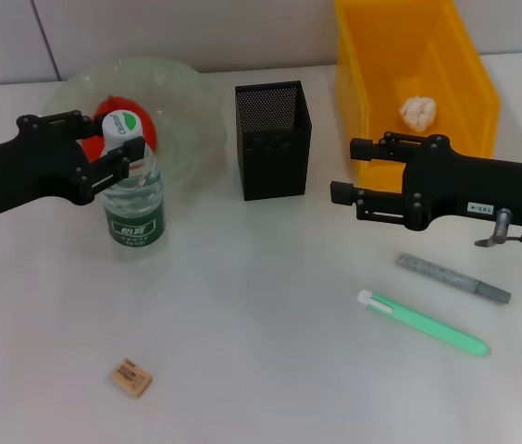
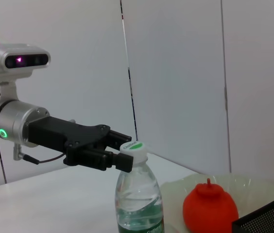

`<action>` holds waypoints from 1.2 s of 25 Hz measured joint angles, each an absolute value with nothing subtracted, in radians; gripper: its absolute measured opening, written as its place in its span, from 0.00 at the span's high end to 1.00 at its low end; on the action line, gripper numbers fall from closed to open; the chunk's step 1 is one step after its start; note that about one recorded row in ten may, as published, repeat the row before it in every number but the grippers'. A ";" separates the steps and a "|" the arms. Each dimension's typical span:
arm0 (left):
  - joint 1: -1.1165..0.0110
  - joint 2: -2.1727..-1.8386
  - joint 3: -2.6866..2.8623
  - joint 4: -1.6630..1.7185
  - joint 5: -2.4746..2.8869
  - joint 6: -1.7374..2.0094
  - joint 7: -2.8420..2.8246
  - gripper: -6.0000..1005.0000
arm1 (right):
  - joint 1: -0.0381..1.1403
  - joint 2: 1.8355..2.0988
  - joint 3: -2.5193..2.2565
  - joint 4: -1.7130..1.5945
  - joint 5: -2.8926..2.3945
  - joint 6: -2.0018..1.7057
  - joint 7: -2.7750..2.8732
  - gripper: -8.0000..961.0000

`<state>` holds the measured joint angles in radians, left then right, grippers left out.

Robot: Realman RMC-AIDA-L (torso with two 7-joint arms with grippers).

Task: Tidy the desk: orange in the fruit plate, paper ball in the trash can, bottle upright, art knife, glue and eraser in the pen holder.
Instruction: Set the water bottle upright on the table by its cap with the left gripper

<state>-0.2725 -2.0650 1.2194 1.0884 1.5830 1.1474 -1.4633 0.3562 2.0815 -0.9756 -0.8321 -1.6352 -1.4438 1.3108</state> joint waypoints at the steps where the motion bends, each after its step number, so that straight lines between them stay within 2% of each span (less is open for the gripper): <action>1: -0.273 -2.065 1.219 1.086 1.583 1.147 -1.463 0.43 | 0.356 2.082 -0.976 -0.832 -1.635 -1.444 1.311 0.28; 28: -0.276 -2.067 1.182 1.057 1.581 1.155 -1.462 0.40 | 0.361 2.082 -0.976 -0.830 -1.635 -1.442 1.308 0.28; 30: -0.276 -2.068 1.174 1.056 1.579 1.157 -1.463 0.31 | 0.360 2.082 -0.976 -0.830 -1.635 -1.442 1.308 0.28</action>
<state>-0.2761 -2.0681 1.1740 1.0565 1.5792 1.1573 -1.4625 0.3604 2.0816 -0.9756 -0.8299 -1.6353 -1.4419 1.3084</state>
